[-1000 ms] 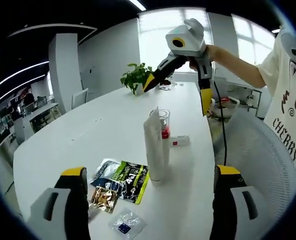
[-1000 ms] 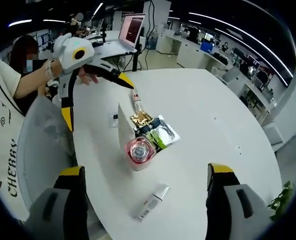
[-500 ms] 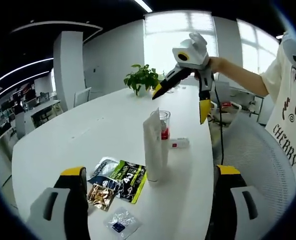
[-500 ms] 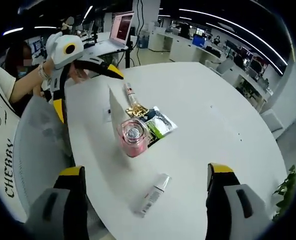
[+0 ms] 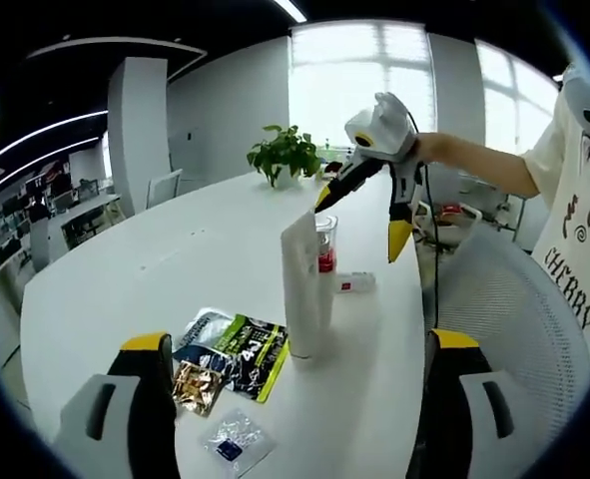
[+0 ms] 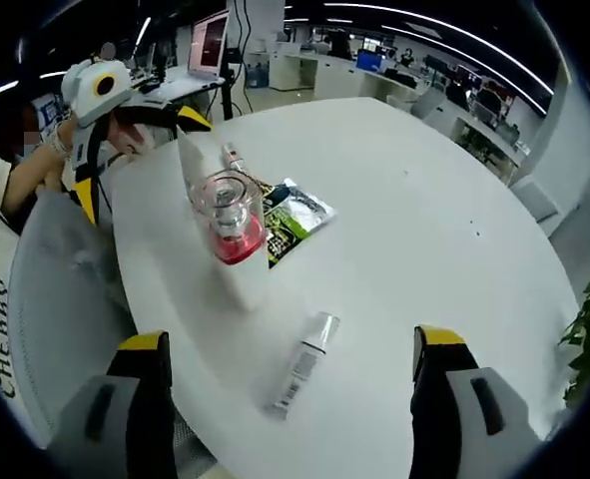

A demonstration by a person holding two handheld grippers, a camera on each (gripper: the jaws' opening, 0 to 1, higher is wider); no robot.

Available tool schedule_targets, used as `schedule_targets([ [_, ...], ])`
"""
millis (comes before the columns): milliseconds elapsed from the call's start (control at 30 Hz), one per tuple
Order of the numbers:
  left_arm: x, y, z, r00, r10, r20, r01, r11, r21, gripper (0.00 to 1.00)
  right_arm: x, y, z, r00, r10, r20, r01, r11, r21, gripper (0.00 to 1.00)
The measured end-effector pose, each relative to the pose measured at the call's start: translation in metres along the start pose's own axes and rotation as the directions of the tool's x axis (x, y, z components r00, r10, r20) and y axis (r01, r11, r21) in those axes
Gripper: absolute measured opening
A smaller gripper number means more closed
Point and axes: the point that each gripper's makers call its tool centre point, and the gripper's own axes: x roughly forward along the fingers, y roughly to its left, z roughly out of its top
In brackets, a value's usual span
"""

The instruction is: Arrange the skincare products in the storage area until every visible bottle or jar stands upright without overlapping.

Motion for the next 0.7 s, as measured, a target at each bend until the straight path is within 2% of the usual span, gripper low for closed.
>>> schedule_targets([
  [167, -0.001, -0.002, 0.001, 1.000, 0.006, 0.006, -0.006, 1.000, -0.002, 0.99, 0.010, -0.003, -0.007, 1.000, 0.002, -0.007, -0.002, 1.000, 0.013, 1.00],
  [700, -0.007, -0.009, 0.005, 1.000, 0.007, 0.020, -0.007, 1.000, 0.003, 0.99, 0.039, -0.002, -0.041, 0.993, 0.045, -0.111, -0.036, 0.996, 0.077, 0.92],
])
